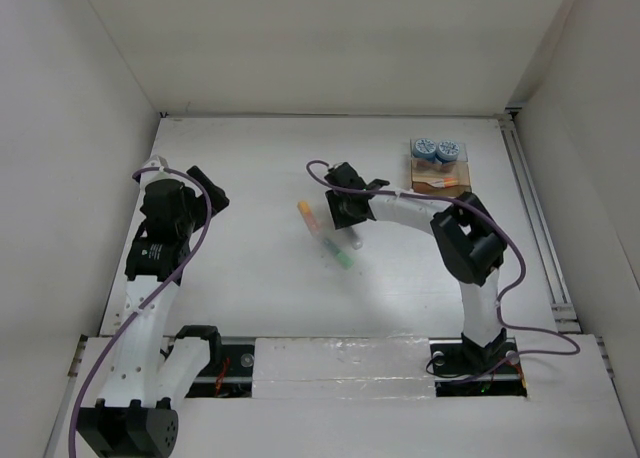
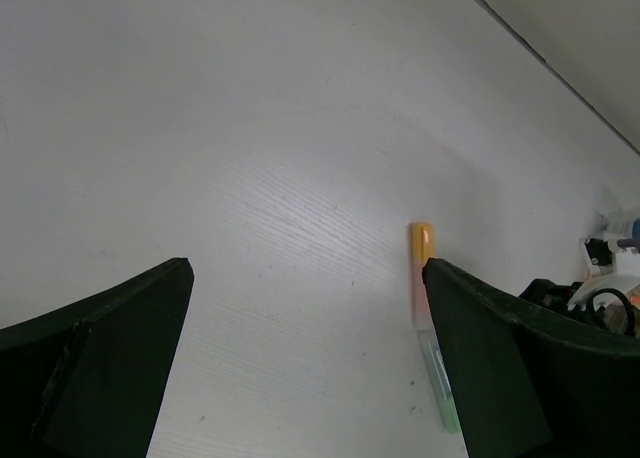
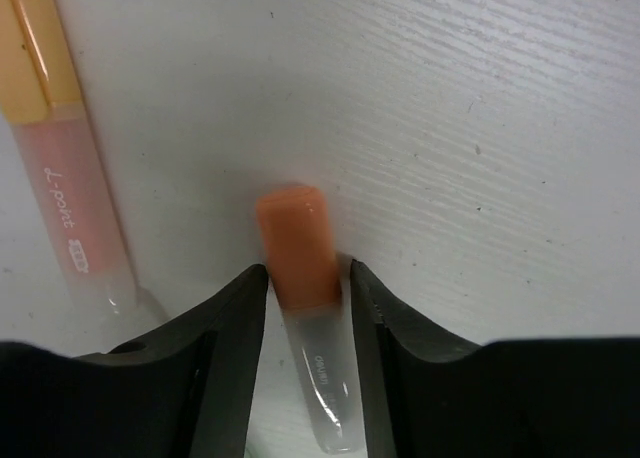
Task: Sort the stationery into containers
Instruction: Grab a piece of stationery with the right arm
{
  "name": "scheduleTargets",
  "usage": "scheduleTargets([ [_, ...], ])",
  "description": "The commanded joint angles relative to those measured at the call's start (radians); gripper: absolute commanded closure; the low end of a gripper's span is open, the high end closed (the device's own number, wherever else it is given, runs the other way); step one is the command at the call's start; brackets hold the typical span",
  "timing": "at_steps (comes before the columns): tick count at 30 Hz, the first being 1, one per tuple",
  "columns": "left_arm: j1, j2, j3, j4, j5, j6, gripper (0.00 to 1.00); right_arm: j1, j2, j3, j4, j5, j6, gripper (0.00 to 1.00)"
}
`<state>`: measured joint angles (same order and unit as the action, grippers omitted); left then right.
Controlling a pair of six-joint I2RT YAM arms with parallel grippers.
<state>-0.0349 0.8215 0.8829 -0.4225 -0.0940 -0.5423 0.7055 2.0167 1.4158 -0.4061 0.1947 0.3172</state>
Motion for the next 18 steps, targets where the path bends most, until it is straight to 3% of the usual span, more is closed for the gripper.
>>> scheduleTargets([
  [1,0.004,-0.015,-0.005,0.031,0.007,0.01,0.01,0.015,0.036,0.051,-0.031,0.02,-0.012,0.57],
  [3,0.004,-0.015,-0.005,0.031,0.007,0.01,0.01,0.028,0.063,0.06,-0.04,0.029,-0.021,0.7],
  [5,0.004,-0.015,-0.005,0.031,0.007,0.01,0.01,0.037,0.077,0.06,-0.04,0.029,-0.021,0.71],
  [10,0.004,-0.015,-0.005,0.031,0.007,0.01,0.01,0.037,0.088,0.08,-0.06,0.018,-0.012,1.0],
  [18,0.004,-0.024,-0.005,0.031,0.007,0.01,0.01,-0.049,-0.222,-0.001,0.068,0.176,0.252,1.0],
])
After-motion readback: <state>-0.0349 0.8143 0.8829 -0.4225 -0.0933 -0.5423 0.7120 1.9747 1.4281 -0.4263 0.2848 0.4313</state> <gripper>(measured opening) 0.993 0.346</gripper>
